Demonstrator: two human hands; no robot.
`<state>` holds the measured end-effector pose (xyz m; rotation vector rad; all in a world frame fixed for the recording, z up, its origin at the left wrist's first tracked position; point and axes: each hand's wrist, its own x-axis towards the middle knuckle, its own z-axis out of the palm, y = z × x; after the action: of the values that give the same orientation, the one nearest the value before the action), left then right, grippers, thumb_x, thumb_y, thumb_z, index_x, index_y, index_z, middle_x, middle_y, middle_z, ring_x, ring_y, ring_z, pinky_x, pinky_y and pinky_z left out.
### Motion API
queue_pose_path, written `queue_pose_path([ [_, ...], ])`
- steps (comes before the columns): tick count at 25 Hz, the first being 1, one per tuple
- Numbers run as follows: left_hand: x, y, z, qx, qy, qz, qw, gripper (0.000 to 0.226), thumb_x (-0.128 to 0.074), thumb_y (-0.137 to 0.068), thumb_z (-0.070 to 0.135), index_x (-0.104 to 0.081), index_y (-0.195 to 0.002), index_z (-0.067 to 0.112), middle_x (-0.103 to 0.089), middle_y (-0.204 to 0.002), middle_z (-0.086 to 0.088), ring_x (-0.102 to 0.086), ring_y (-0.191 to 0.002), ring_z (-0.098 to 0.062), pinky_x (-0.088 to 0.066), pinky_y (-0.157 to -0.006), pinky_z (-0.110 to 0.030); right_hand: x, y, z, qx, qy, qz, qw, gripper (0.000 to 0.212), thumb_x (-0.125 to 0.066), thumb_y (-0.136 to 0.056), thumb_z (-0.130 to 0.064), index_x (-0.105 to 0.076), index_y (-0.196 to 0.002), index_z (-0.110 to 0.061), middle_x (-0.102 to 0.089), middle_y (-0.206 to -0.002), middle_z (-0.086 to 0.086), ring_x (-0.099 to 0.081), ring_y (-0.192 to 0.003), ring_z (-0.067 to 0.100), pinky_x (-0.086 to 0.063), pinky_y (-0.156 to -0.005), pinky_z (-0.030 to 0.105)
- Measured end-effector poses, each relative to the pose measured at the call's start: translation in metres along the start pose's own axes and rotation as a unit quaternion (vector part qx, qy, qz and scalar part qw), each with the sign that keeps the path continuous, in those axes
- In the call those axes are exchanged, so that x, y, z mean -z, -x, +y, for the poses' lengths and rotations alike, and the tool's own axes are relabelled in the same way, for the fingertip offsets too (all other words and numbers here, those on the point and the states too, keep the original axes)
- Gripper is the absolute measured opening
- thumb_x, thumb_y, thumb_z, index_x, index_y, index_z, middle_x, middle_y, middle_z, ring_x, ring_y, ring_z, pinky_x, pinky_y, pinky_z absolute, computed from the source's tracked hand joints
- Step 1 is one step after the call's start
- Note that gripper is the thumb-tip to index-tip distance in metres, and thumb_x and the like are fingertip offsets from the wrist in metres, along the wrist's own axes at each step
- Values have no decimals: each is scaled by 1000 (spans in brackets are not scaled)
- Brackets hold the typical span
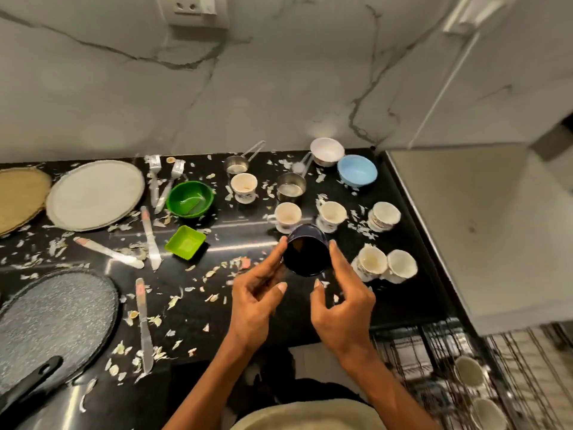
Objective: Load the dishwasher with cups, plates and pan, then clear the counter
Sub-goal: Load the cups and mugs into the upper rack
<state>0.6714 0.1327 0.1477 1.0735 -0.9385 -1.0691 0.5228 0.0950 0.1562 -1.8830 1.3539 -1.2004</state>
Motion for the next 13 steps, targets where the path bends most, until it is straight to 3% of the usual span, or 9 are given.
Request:
queue_pose_path([
  [3,-32,3,-3,8,8,-61,998,63,-59,-85,6,-40,-144,-8,-54,-145,-7,-47,-138,-27,-41,-112,-37,36,16,8,-33,2,52,998,65,-62,-80,-7,-51,-143,0,-57,-144,8,-53,-135,16,-49,-107,40],
  [7,-78,6,-11,43,23,-153,987,63,-54,-85,-7,-37,-146,-5,-54,-145,-5,-46,-139,-25,-39,-113,-38,83,36,24,-87,26,128,988,63,-59,-82,-19,-53,-143,-5,-60,-140,6,-57,-130,13,-53,-102,42],
  [10,-122,10,-20,53,26,-230,971,64,-54,-86,-6,-35,-147,-6,-51,-148,-5,-43,-141,-25,-38,-114,-37,124,55,38,-118,40,182,975,63,-62,-82,-12,-53,-143,-5,-60,-140,5,-57,-130,11,-54,-101,41],
  [13,-176,22,-29,66,25,-296,953,66,-57,-87,7,-33,-146,-10,-53,-146,-4,-45,-140,-25,-38,-113,-35,167,80,57,-147,48,232,960,64,-64,-82,-10,-51,-144,-6,-61,-139,6,-57,-129,11,-55,-100,41],
])
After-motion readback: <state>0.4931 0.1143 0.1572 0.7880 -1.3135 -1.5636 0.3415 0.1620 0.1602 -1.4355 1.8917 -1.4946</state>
